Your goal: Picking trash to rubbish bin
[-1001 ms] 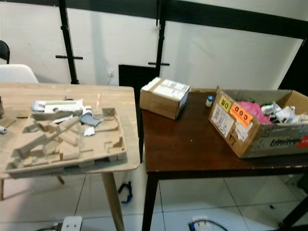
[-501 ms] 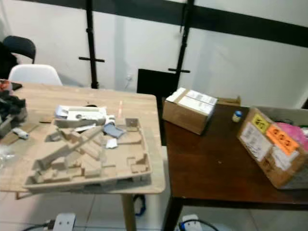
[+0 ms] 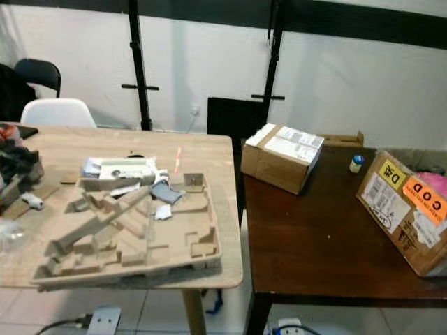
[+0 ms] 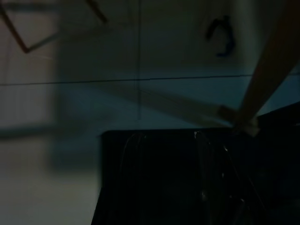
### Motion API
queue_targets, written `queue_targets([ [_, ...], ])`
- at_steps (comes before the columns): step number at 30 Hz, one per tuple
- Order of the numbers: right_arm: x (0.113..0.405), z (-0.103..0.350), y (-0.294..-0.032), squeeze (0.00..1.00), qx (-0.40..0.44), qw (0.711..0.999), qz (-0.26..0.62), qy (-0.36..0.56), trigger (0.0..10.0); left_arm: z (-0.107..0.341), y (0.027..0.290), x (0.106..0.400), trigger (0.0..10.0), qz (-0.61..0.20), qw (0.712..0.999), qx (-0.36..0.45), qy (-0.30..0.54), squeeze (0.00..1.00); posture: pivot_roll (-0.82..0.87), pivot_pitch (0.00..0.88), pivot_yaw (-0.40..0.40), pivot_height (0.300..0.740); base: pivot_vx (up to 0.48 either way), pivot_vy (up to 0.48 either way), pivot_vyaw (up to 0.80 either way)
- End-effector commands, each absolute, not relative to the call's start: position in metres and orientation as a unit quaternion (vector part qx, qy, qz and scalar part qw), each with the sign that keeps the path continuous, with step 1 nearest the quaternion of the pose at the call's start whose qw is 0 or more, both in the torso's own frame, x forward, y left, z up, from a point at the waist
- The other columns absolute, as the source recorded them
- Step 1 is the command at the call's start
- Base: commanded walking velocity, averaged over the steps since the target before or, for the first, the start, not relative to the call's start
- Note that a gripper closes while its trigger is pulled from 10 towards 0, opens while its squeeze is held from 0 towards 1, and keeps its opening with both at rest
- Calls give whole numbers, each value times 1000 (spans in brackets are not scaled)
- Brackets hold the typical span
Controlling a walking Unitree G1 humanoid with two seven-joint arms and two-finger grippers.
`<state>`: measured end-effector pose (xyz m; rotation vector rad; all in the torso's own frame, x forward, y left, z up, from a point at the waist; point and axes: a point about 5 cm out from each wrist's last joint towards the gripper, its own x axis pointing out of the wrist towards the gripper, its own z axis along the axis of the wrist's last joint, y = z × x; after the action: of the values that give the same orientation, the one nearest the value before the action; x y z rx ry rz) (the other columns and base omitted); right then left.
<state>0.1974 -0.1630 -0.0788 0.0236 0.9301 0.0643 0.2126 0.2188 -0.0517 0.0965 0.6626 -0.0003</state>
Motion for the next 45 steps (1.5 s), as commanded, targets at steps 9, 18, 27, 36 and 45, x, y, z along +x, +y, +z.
queue_targets([
  [9,199,-77,-177,0,6,895,13,445,10000,-47,213,225,10000,7,947,39,318,0,122,43,-47,740,0,-320,0],
  [18,203,-74,-182,0,-4,898,17,441,10000,-43,202,228,10000,-31,954,52,292,0,110,46,-71,740,0,0,0],
  [27,208,-71,-182,0,-11,899,35,436,10000,-41,194,219,10000,-264,902,155,304,0,97,51,-83,740,0,0,0],
  [36,220,-60,-160,0,38,882,216,417,10000,22,209,215,10000,-476,787,128,371,0,99,57,-93,740,0,0,0],
  [45,249,-9,-160,0,33,793,496,353,10000,141,178,265,10000,-543,806,111,206,0,87,52,-86,740,0,0,0],
])
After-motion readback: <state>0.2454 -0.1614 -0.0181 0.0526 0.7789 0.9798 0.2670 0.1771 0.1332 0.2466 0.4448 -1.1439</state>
